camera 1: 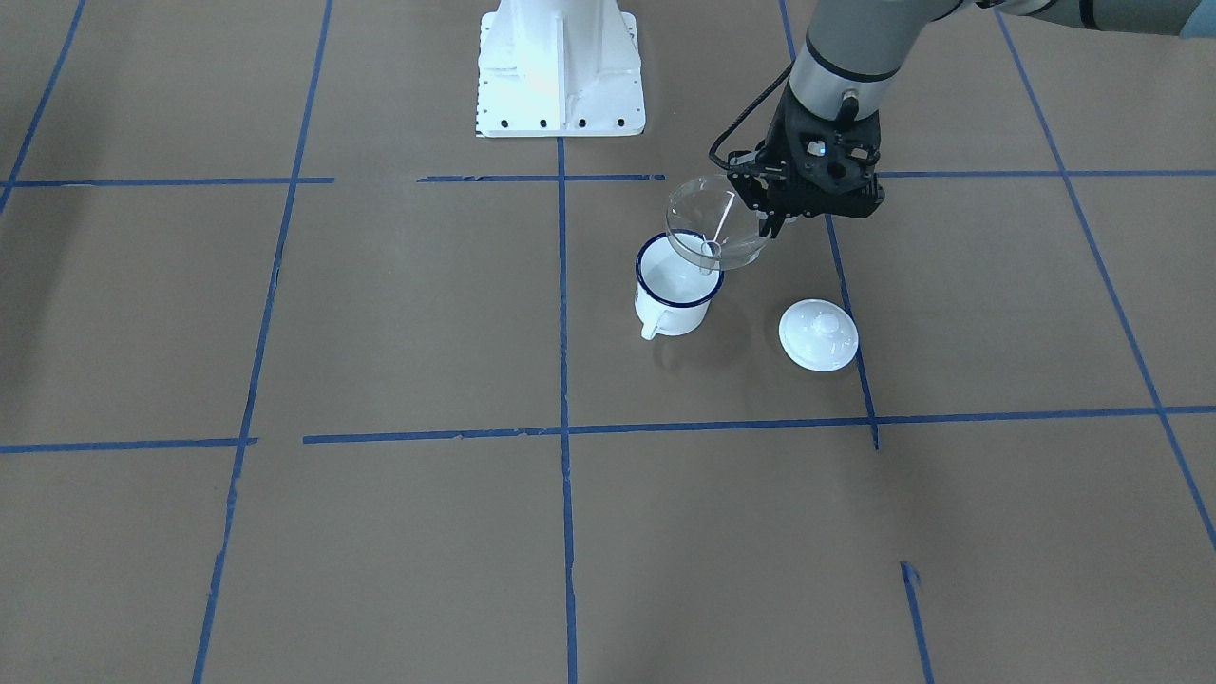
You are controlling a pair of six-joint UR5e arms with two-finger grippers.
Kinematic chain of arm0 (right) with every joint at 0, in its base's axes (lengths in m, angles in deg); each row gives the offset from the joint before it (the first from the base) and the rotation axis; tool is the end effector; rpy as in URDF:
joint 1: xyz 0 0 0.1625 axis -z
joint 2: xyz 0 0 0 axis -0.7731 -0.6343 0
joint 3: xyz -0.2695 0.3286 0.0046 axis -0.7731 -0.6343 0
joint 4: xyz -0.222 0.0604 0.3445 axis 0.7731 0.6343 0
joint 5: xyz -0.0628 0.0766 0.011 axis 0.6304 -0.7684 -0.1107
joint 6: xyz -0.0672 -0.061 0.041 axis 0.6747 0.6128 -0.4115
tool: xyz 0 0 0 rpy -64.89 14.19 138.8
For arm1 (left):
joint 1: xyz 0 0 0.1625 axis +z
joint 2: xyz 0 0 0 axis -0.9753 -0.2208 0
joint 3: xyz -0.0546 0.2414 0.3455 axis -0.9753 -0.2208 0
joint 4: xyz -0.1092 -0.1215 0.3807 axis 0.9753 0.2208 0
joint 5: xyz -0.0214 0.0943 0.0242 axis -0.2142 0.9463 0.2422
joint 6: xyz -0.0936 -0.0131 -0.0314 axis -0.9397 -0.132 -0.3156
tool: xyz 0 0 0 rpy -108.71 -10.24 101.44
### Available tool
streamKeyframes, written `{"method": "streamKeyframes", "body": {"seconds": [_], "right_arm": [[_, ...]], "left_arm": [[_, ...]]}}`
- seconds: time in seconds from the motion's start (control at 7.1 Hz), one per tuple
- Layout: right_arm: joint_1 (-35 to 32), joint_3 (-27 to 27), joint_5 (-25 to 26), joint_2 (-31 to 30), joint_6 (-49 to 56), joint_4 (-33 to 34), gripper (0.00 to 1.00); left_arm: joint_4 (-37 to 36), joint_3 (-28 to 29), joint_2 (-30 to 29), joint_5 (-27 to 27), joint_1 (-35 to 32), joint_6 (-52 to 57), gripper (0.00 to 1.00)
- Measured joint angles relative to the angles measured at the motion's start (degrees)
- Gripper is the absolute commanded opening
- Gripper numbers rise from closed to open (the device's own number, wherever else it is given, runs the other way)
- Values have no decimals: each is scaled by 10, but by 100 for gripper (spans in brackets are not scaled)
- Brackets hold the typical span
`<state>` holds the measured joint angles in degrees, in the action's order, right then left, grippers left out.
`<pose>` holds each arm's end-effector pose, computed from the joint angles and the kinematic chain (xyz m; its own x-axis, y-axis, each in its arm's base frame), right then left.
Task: Remove funnel from cup
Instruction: 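Lift the funnel out of the mug and carry it farther from the robot, then lower the funnel onto the table and open the left gripper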
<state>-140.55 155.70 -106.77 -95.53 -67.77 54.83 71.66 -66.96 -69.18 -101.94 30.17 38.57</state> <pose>0.0669 -0.4450 0.6704 0.7521 0.0166 0.6588 -0.0030 0.9998 -0.0218 0.3226 -0.4674 0.1739 0.6409 0.1629 -0.7501 -0.0526 0.9842 0.1688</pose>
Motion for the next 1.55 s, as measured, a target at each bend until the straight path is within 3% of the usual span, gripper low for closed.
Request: {"method": "streamKeyframes", "body": {"seconds": [0.28, 0.56, 0.84, 1.27, 1.55], "right_arm": [[0, 0, 0, 0, 0, 0, 100], [0, 0, 0, 0, 0, 0, 100], [0, 0, 0, 0, 0, 0, 100], [0, 0, 0, 0, 0, 0, 100], [0, 0, 0, 0, 0, 0, 100]], "left_arm": [[59, 3, -1, -7, -24, -18, 0], [218, 50, 12, 46, -37, -80, 0], [342, 90, 17, 138, -39, -123, 0], [543, 209, 23, 281, -35, -173, 0], [667, 292, 47, 406, -4, -175, 0]]}}
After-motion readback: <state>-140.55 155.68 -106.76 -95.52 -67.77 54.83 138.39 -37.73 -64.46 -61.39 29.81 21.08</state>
